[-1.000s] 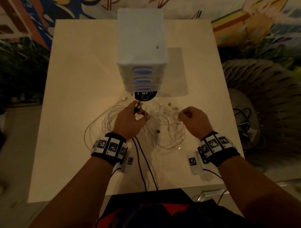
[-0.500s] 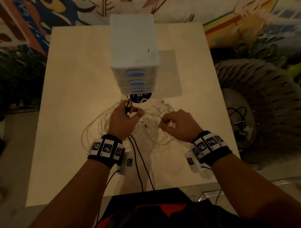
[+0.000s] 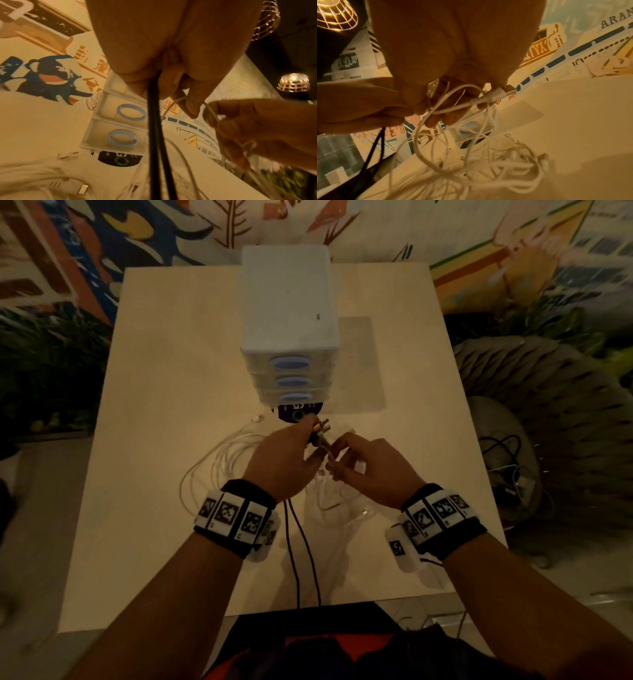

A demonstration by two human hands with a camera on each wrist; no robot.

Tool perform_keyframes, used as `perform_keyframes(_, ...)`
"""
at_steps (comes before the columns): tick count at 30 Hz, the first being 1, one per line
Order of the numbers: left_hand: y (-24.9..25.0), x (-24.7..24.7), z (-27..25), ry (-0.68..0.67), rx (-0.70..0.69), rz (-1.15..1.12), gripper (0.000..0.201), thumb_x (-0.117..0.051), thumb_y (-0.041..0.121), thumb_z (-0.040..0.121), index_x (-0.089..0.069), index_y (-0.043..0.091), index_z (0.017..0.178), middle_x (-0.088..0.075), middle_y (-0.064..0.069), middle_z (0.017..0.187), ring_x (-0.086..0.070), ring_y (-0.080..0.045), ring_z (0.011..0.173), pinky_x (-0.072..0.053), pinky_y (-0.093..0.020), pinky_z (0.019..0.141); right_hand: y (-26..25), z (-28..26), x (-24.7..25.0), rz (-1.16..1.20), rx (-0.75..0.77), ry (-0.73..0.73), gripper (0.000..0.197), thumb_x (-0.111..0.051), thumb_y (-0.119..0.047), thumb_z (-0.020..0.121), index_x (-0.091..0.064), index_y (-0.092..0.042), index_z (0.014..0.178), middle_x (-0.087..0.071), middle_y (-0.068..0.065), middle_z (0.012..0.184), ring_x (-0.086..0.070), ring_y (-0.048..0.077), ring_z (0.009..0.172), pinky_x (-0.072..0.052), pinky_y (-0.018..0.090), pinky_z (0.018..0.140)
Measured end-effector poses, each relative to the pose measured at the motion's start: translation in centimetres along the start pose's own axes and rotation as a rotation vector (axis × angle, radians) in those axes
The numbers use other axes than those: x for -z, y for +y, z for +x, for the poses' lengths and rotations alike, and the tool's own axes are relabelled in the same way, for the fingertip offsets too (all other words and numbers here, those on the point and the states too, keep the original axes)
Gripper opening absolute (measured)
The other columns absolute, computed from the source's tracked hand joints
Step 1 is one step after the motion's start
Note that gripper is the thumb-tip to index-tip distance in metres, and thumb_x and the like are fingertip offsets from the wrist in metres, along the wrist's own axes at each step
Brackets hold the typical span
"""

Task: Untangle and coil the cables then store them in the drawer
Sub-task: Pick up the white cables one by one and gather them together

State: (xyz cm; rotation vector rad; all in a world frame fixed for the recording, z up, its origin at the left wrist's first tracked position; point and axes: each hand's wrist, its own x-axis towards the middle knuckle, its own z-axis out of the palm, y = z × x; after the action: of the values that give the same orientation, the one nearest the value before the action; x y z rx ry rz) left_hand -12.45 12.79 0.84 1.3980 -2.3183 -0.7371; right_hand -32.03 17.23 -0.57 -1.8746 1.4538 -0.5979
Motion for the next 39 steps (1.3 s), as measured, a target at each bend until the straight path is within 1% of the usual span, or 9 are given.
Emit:
perform_keyframes(3, -0.9, 0.7, 0.2, 0.075, 0.009, -0.082, 0.030, -0.064, 0.036, 0.096, -0.062, 0.018, 0.119, -0.075, 0.000, 0.098, -0.069, -0.026, 0.088, -0.051, -0.036, 0.069, 1.1, -0.8, 0.0, -0.053, -0.114, -0.105, 0.013, -0.059, -0.046, 0.097, -0.057, -0.035, 0.103, -0.073, -0.014, 0.084, -0.063, -0.005, 0.076, -0.048, 0.022, 0.072)
perform_keyframes(6, -1.5, 1.1, -0.2, 0.136, 0.054, -0.192, 0.026, -0.067, 0.038, 0.095, -0.064, 0.024, 0.118, -0.074, 0.007, 0.098, -0.064, 0.000, 0.078, -0.048, -0.024, 0.069, 2.1, -1.7, -0.2, -0.043, -0.150, -0.208, 0.022, -0.043, -0.036, 0.105, -0.063, -0.028, 0.099, -0.070, -0.012, 0.084, -0.064, 0.005, 0.080, -0.052, 0.036, 0.080)
perform_keyframes(11, -2.8, 1.1, -1.2, 0.220, 0.207, -0.215, 0.038, -0.078, 0.034, 0.084, -0.056, 0.021, 0.112, -0.056, 0.020, 0.092, -0.050, -0.003, 0.057, -0.039, -0.025, 0.055, 3.7, -2.4, 0.5, -0.089, -0.099, 0.138, 0.039, -0.033, -0.034, 0.104, -0.071, -0.023, 0.104, -0.062, -0.006, 0.098, -0.053, 0.016, 0.096, -0.040, 0.034, 0.091)
perform_keyframes(14, -4.5, 1.0, -1.5, 0.214, 0.317, -0.254, 0.025, -0.068, 0.020, 0.091, -0.049, 0.022, 0.106, -0.063, 0.020, 0.103, -0.060, -0.015, 0.071, -0.040, -0.028, 0.063, 5.3, -2.9, 1.5, -0.148, -0.168, 0.227, 0.039, -0.039, -0.032, 0.101, -0.071, -0.019, 0.118, -0.063, 0.006, 0.123, -0.054, 0.022, 0.116, -0.037, 0.033, 0.103)
perform_keyframes(21, -7.0, 0.1, -1.6, 0.134, 0.450, -0.248, 0.016, -0.062, 0.017, 0.095, -0.051, 0.007, 0.102, -0.074, 0.001, 0.104, -0.063, -0.025, 0.097, -0.042, -0.032, 0.078, 4.3, -3.7, 3.5, -0.037, -0.299, 0.080, 0.043, -0.042, -0.004, 0.097, -0.062, -0.033, 0.122, -0.062, -0.014, 0.084, -0.059, 0.002, 0.076, -0.046, 0.029, 0.074)
perform_keyframes(30, -7.5, -2.2, -1.2, -0.019, 0.530, -0.174, 0.043, -0.067, 0.032, 0.092, -0.051, 0.010, 0.126, -0.060, 0.007, 0.107, -0.060, -0.019, 0.102, -0.039, -0.029, 0.082, 0.9, -5.0, 4.0, 0.144, -0.247, 0.102, 0.015, -0.064, -0.041, 0.089, -0.075, -0.030, 0.091, -0.073, -0.021, 0.082, -0.068, 0.003, 0.074, -0.049, 0.013, 0.068)
perform_keyframes(33, -7.3, -2.8, -1.0, -0.102, 0.517, -0.159, 0.052, -0.070, 0.036, 0.090, -0.048, 0.010, 0.130, -0.061, 0.004, 0.107, -0.062, -0.025, 0.107, -0.043, -0.031, 0.085, 0.3, -5.3, 4.1, 0.296, -0.222, 0.123, 0.019, -0.058, -0.030, 0.095, -0.072, -0.018, 0.096, -0.076, -0.007, 0.090, -0.072, 0.013, 0.074, -0.055, 0.022, 0.066)
perform_keyframes(36, -7.1, -3.0, -0.7, -0.189, 0.473, -0.180, 0.072, -0.075, 0.036, 0.087, -0.038, 0.009, 0.143, -0.064, 0.006, 0.120, -0.061, -0.022, 0.114, -0.043, -0.029, 0.089, 0.6, -5.2, 4.0, 0.392, -0.264, 0.137, 0.013, -0.055, -0.014, 0.101, -0.067, -0.017, 0.102, -0.076, 0.000, 0.097, -0.072, 0.022, 0.075, -0.056, 0.053, 0.051)
perform_keyframes(39, -7.1, -3.5, -0.7, -0.230, 0.389, -0.161, 0.063, -0.078, 0.033, 0.083, -0.044, 0.014, 0.133, -0.067, 0.008, 0.120, -0.064, -0.023, 0.105, -0.048, -0.031, 0.083, 1.2, -5.1, 3.9, 0.416, -0.276, 0.107, 0.021, -0.050, -0.005, 0.103, -0.066, -0.016, 0.111, -0.075, 0.007, 0.096, -0.069, 0.025, 0.073, -0.053, 0.065, 0.064)
